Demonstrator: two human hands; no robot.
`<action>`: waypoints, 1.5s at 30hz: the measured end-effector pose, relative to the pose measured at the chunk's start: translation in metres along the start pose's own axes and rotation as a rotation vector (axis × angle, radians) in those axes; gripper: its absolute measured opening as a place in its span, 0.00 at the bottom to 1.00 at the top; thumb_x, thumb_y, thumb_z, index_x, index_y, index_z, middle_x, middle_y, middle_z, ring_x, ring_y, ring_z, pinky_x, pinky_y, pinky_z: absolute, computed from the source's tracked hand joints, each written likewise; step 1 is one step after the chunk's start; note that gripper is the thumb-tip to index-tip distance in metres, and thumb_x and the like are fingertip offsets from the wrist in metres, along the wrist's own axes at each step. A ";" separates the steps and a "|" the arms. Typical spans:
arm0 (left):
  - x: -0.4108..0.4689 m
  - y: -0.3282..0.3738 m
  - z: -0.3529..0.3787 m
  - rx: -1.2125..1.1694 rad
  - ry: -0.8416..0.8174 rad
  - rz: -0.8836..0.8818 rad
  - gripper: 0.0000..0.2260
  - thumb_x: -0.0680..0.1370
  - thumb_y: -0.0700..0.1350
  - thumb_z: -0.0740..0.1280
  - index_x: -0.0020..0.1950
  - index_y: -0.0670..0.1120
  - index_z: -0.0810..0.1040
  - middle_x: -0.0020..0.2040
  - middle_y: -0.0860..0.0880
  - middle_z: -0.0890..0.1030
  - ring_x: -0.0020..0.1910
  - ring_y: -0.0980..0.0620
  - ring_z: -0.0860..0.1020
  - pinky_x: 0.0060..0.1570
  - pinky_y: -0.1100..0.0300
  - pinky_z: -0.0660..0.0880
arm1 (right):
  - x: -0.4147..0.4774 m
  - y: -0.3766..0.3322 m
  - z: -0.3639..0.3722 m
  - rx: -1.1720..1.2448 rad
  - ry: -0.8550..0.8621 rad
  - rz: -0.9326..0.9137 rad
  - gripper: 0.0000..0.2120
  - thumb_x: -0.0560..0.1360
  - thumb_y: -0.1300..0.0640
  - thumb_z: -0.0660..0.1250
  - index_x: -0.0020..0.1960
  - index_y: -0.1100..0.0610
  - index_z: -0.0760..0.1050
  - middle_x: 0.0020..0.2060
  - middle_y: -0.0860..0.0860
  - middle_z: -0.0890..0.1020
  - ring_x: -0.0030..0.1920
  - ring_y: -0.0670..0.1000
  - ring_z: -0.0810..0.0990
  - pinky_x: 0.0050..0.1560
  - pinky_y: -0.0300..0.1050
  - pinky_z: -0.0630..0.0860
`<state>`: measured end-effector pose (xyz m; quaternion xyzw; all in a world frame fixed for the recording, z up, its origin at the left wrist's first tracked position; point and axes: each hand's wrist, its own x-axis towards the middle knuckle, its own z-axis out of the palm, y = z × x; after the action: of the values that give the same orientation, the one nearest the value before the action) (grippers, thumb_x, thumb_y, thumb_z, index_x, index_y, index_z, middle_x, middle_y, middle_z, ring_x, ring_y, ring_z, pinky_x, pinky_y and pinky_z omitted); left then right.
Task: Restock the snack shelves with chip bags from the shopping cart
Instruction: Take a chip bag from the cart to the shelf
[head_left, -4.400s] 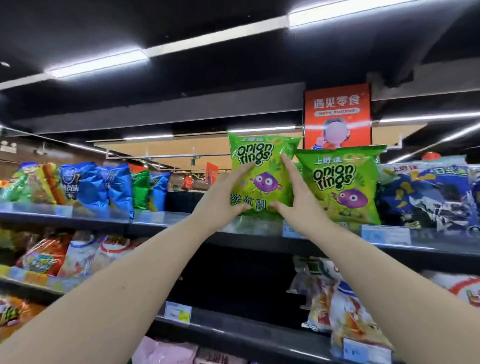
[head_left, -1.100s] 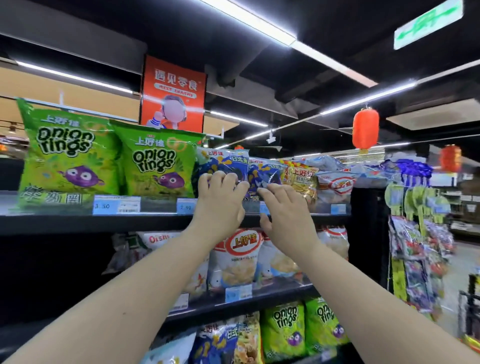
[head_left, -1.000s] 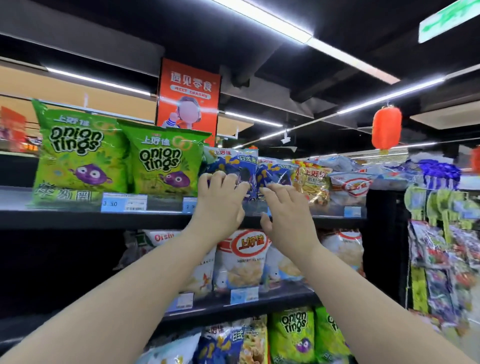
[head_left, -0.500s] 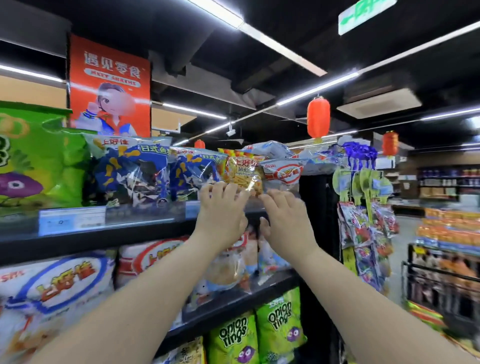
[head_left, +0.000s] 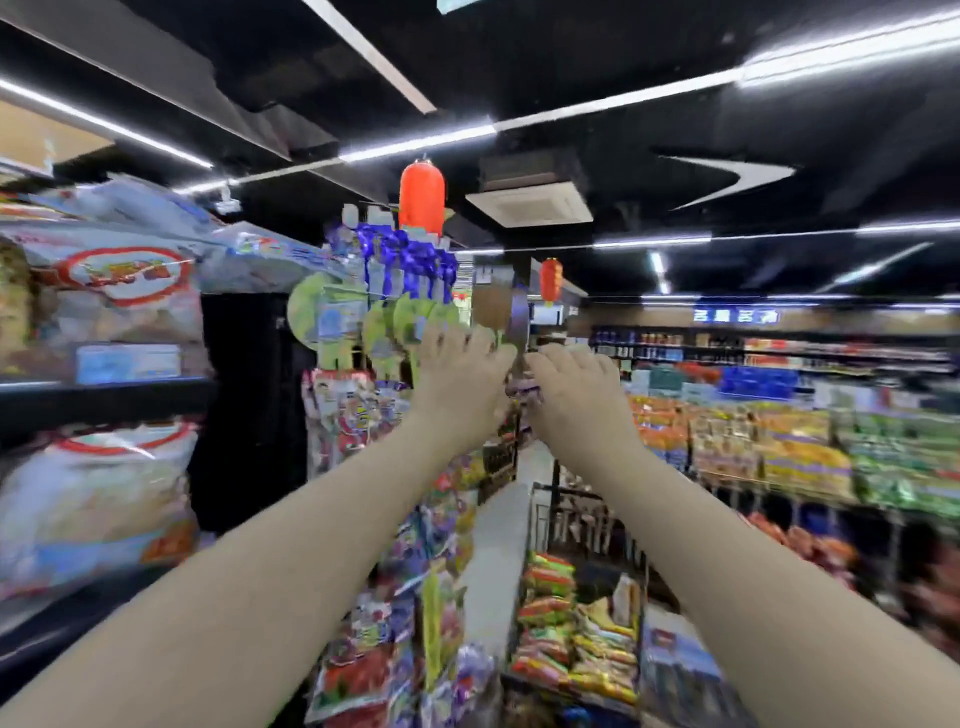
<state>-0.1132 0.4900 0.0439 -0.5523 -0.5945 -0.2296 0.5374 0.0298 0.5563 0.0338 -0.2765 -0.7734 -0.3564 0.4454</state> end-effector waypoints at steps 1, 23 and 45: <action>0.010 0.023 0.019 -0.036 0.004 0.006 0.19 0.63 0.50 0.74 0.52 0.48 0.80 0.49 0.46 0.79 0.49 0.41 0.76 0.53 0.46 0.67 | -0.007 0.027 0.011 -0.014 -0.020 0.016 0.19 0.64 0.56 0.74 0.53 0.57 0.74 0.46 0.54 0.78 0.47 0.59 0.76 0.44 0.52 0.72; -0.010 0.427 0.464 -0.789 -0.547 0.040 0.16 0.74 0.51 0.66 0.61 0.53 0.75 0.57 0.51 0.77 0.58 0.46 0.73 0.55 0.51 0.66 | -0.300 0.328 0.336 -0.149 -0.648 0.530 0.19 0.61 0.57 0.78 0.50 0.57 0.78 0.45 0.54 0.80 0.45 0.59 0.78 0.39 0.50 0.74; -0.103 0.596 0.696 -0.438 -1.164 -0.370 0.14 0.71 0.47 0.69 0.56 0.51 0.79 0.54 0.48 0.80 0.57 0.41 0.73 0.54 0.47 0.67 | -0.474 0.491 0.616 0.549 -1.093 0.436 0.19 0.69 0.54 0.70 0.58 0.57 0.76 0.55 0.54 0.79 0.57 0.61 0.75 0.55 0.59 0.74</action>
<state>0.1376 1.2210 -0.4595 -0.5716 -0.8135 -0.0972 -0.0462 0.3059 1.2869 -0.4517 -0.4449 -0.8776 0.1450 0.1042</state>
